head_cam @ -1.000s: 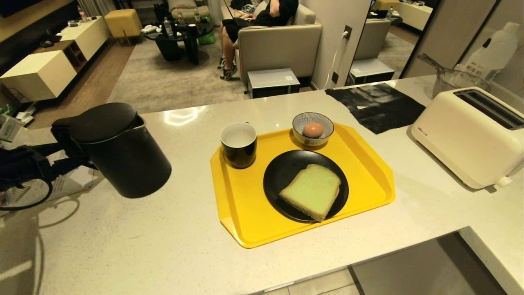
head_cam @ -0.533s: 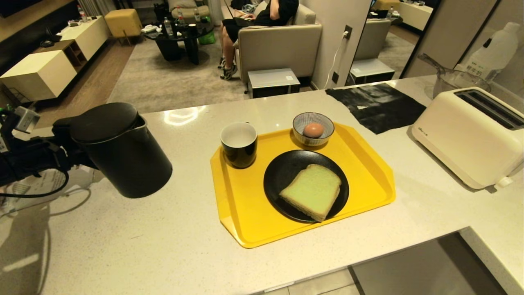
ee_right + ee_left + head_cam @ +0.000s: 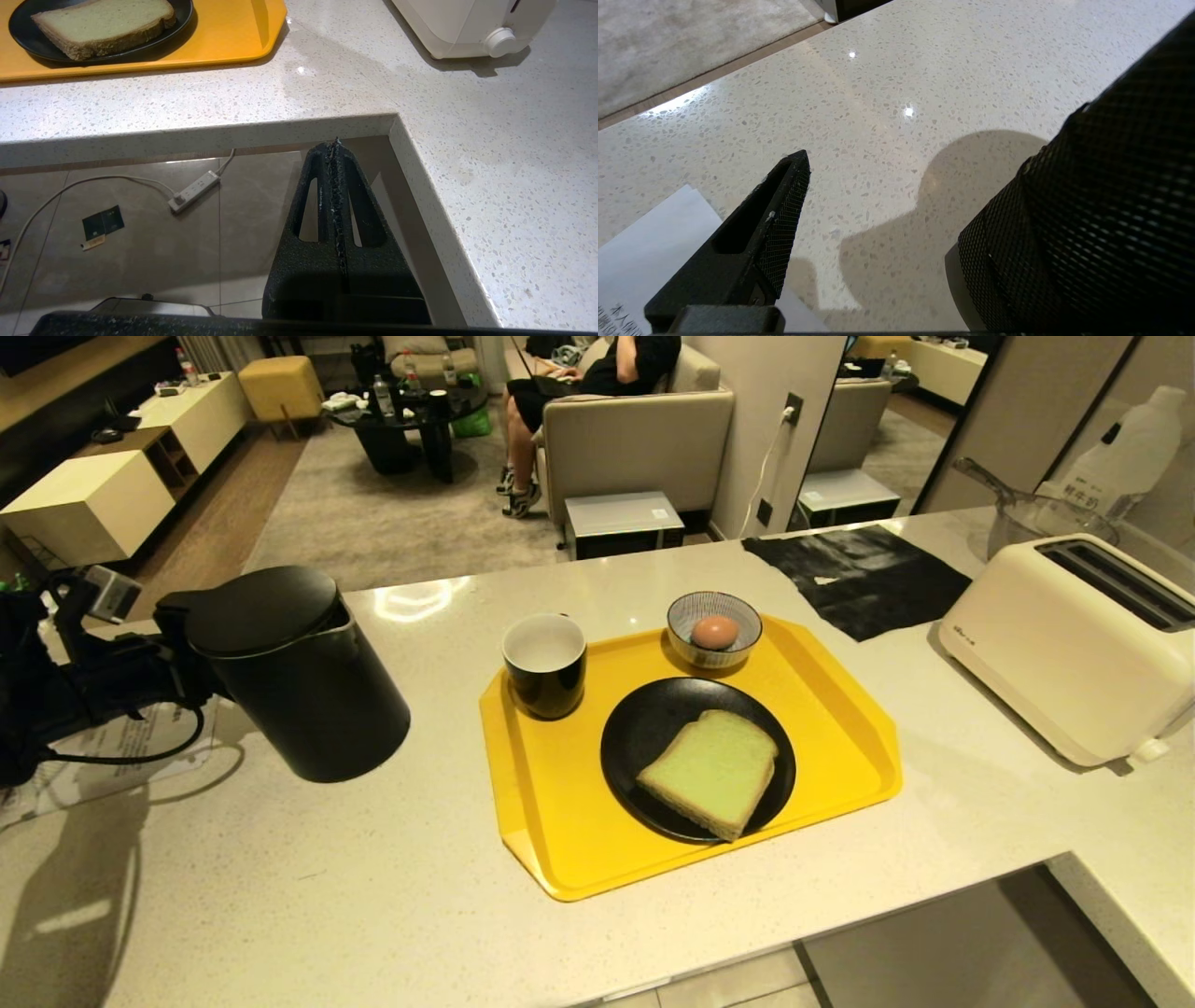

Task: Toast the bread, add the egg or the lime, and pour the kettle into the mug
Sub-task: Pick up the kettle

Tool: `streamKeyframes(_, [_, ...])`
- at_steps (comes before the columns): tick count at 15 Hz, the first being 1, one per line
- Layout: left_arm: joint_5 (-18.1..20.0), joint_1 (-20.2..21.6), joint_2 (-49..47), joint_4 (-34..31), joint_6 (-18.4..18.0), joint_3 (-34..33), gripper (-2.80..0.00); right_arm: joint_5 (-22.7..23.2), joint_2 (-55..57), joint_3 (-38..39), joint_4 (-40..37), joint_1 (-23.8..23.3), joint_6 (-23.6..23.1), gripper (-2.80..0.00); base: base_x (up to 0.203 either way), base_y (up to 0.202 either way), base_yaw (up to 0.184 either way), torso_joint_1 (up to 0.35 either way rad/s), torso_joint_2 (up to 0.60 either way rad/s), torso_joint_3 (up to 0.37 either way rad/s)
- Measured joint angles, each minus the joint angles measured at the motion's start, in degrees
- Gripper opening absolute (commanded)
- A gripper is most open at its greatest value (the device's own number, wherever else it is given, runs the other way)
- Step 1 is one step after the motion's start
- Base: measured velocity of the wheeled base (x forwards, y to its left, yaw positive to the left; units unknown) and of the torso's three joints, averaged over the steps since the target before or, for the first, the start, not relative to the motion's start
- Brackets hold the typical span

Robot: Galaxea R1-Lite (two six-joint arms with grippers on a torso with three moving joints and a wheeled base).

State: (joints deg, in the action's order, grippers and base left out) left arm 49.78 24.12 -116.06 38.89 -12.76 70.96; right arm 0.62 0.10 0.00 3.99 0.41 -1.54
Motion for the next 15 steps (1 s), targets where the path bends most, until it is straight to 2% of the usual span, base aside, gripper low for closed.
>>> streamKeyframes(4, [-0.08, -1.32, -0.37, 0.13, 2.24, 0.21, 0.00, 0.00, 0.00, 0.00, 0.02, 0.00, -0.02, -2.80, 0.000, 0.000, 0.000, 0.000, 0.00, 0.000])
streamKeyframes(10, [5.48, -2.22, 0.97, 0.13, 2.55, -3.72, 0.00, 0.00, 0.00, 0.00, 0.02, 0.00, -0.02, -2.80, 0.000, 0.000, 0.000, 0.000, 0.00, 0.000])
streamKeyframes(15, [4.06, -2.60, 1.92, 1.11, 1.37, -4.62, 0.00, 0.00, 0.00, 0.00, 0.00, 0.00, 0.00, -2.80, 0.000, 0.000, 0.000, 0.000, 0.00, 0.000])
